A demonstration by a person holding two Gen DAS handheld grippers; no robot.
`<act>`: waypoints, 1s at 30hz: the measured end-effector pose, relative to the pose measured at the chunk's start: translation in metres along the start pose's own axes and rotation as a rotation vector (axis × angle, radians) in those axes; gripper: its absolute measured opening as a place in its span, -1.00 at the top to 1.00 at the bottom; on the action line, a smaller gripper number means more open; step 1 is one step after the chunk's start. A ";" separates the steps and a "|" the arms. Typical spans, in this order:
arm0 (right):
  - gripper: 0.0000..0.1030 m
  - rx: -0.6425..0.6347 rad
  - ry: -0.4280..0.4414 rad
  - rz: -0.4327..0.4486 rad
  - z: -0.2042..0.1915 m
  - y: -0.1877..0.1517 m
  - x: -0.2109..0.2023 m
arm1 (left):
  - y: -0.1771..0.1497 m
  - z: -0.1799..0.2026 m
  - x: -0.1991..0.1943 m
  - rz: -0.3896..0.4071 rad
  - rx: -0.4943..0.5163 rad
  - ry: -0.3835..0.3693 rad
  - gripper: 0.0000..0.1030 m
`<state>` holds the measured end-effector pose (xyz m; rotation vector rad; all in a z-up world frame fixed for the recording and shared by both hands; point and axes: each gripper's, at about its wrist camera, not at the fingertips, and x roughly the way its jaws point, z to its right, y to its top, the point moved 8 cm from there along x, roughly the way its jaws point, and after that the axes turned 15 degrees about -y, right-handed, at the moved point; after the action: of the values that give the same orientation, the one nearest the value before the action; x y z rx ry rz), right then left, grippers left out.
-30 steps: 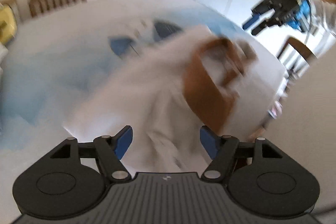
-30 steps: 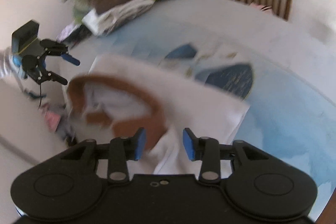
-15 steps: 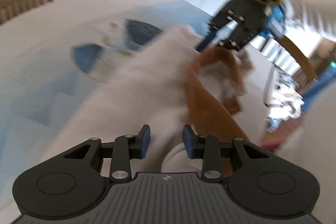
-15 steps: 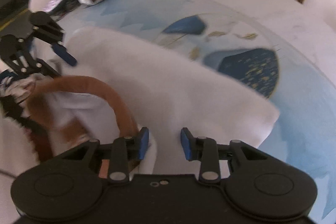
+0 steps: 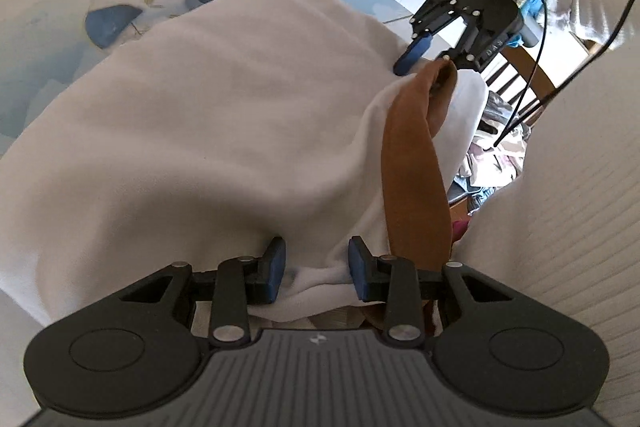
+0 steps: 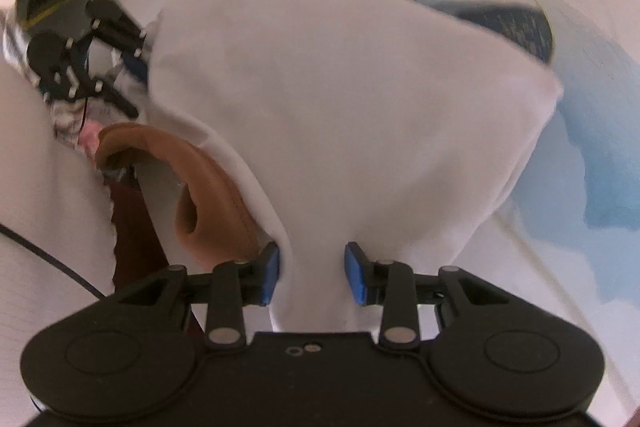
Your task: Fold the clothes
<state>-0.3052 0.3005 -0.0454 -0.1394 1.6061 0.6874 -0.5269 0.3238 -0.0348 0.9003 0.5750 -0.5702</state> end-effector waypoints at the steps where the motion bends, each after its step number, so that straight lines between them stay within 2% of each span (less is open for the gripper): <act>1: -1.00 -0.005 -0.016 0.029 0.004 0.008 -0.009 | -0.003 0.002 -0.001 0.000 -0.004 -0.002 0.34; 2: -1.00 -0.008 -0.032 0.057 0.008 0.015 -0.017 | -0.006 0.003 -0.001 0.000 -0.009 -0.004 0.29; 3: -1.00 0.011 -0.053 0.084 0.016 0.022 -0.021 | -0.007 0.003 -0.005 0.010 -0.016 0.002 0.14; 4: -1.00 0.031 -0.074 0.109 0.025 0.029 -0.026 | -0.003 -0.001 -0.018 0.051 -0.032 0.037 -0.08; 7: -1.00 0.085 -0.128 0.132 0.049 0.045 -0.018 | -0.002 -0.029 -0.054 0.173 -0.133 0.198 -0.46; 10: -1.00 0.140 -0.116 0.104 0.068 0.053 -0.006 | -0.010 -0.062 -0.079 0.263 -0.275 0.305 -0.48; 11: -1.00 0.138 -0.074 0.087 0.066 0.050 -0.011 | -0.014 -0.072 -0.085 0.287 -0.323 0.328 -0.48; 13: -1.00 0.128 0.009 0.052 0.064 0.043 -0.022 | -0.019 -0.083 -0.089 0.316 -0.394 0.334 -0.48; 15: -1.00 0.040 0.056 0.012 0.059 0.027 -0.035 | -0.022 -0.085 -0.088 0.331 -0.417 0.332 -0.48; 18: -1.00 0.022 0.003 -0.038 0.067 0.011 -0.041 | -0.027 -0.088 -0.087 0.355 -0.453 0.327 -0.48; 20: -1.00 0.096 -0.058 -0.003 0.090 0.016 -0.042 | -0.029 -0.090 -0.084 0.366 -0.481 0.320 -0.48; 22: -1.00 0.208 -0.100 0.067 0.114 0.028 -0.043 | -0.029 -0.094 -0.078 0.367 -0.511 0.320 -0.48; 25: -1.00 0.326 -0.146 0.134 0.137 0.046 -0.028 | -0.029 -0.104 -0.069 0.375 -0.567 0.321 -0.48; 28: -1.00 0.402 -0.160 0.139 0.143 0.059 -0.001 | -0.030 -0.108 -0.059 0.374 -0.616 0.320 -0.48; 30: -1.00 0.460 -0.118 0.126 0.147 0.060 0.014 | -0.029 -0.109 -0.054 0.375 -0.639 0.324 -0.48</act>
<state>-0.2091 0.4276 -0.0380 0.3356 1.6268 0.3972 -0.6086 0.4121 -0.0685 0.4664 0.7963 0.1127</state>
